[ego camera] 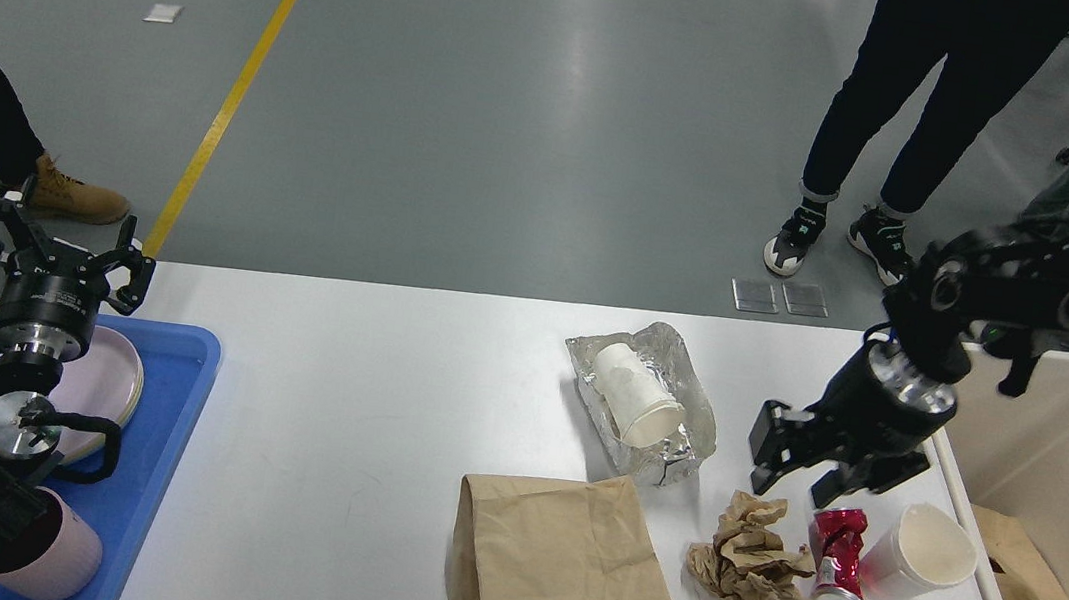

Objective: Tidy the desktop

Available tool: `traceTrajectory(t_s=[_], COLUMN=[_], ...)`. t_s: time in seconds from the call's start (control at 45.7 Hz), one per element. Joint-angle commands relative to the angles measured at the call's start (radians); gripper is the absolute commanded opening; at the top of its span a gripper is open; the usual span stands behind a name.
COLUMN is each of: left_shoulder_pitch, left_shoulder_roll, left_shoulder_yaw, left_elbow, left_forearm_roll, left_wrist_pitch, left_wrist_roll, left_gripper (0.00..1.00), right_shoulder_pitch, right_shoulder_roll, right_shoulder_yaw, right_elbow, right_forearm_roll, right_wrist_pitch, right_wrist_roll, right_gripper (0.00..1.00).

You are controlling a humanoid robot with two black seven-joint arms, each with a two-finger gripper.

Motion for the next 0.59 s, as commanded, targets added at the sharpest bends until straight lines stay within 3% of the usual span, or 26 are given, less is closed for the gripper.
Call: traceTrajectory(t_s=[0.0, 0.241, 0.569], left_shoulder_pitch=[0.000, 0.000, 0.000], left_shoulder_roll=[0.000, 0.000, 0.000], left_shoulder_yaw=[0.000, 0.000, 0.000], left_elbow=[-0.001, 0.001, 0.001], left_forearm_roll=[0.000, 0.000, 0.000], left_wrist_pitch=[0.000, 0.000, 0.000], left_wrist_roll=[0.000, 0.000, 0.000], left_gripper=[0.96, 0.96, 0.96], right_shoulder_pitch=[0.215, 0.501, 0.677], right_shoulder_roll=[-0.023, -0.025, -0.005], right_shoulder_yaw=[-0.146, -0.272, -0.258], right_elbow=[0.002, -0.006, -0.020], right_forearm_roll=[-0.001, -0.047, -0.058], right_wrist_pitch=[0.078, 0.078, 0.078], right_wrist_roll=[0.000, -0.002, 0.000], right_gripper=[1.00, 1.00, 1.00])
